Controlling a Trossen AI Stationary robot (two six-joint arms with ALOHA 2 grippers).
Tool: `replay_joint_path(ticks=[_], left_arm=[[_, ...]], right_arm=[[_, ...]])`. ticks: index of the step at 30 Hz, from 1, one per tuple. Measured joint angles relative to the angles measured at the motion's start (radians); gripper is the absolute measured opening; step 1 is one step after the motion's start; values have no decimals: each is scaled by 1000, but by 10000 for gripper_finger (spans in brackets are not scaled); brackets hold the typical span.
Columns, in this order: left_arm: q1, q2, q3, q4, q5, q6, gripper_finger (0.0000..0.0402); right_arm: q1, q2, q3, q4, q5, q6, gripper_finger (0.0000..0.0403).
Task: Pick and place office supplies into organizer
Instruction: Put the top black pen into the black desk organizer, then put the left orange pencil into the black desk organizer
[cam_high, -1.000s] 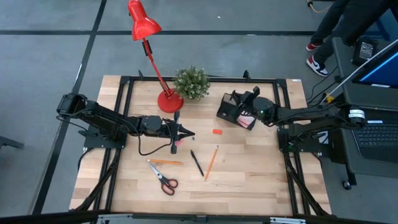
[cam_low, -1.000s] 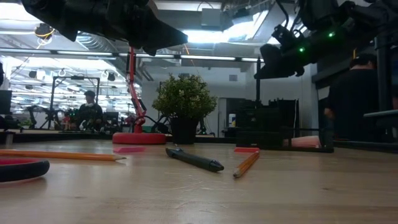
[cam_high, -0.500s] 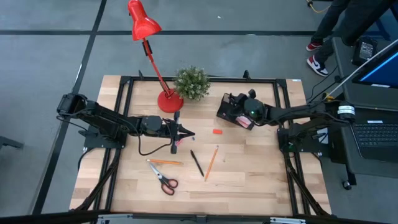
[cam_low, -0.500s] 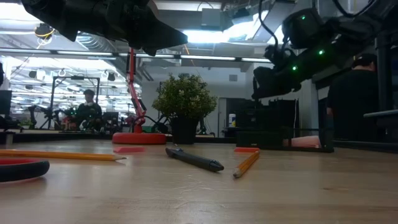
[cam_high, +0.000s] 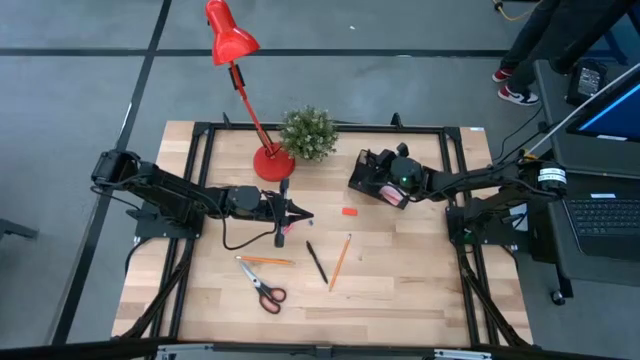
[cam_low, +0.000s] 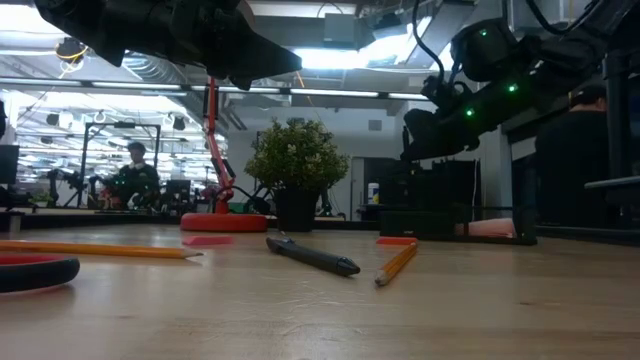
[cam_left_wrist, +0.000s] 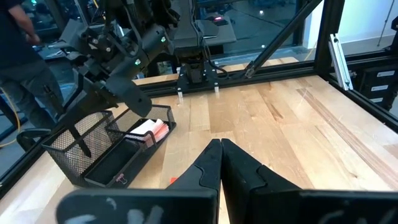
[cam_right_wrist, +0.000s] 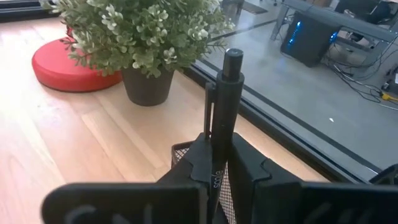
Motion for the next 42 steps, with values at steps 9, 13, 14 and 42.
replay_joint_path(ticks=[9, 13, 14, 42], left_arm=[[0, 0, 0, 0, 0, 0, 1], [0, 0, 0, 0, 0, 0, 3], [0, 0, 0, 0, 0, 0, 3], [0, 0, 0, 0, 0, -16, 3]], right_arm=[[0, 0, 0, -13, 0, 1, 92], [0, 0, 0, -11, 0, 3, 103], [0, 0, 0, -9, 0, 2, 104], [27, -11, 0, 303, -56, -142, 108]])
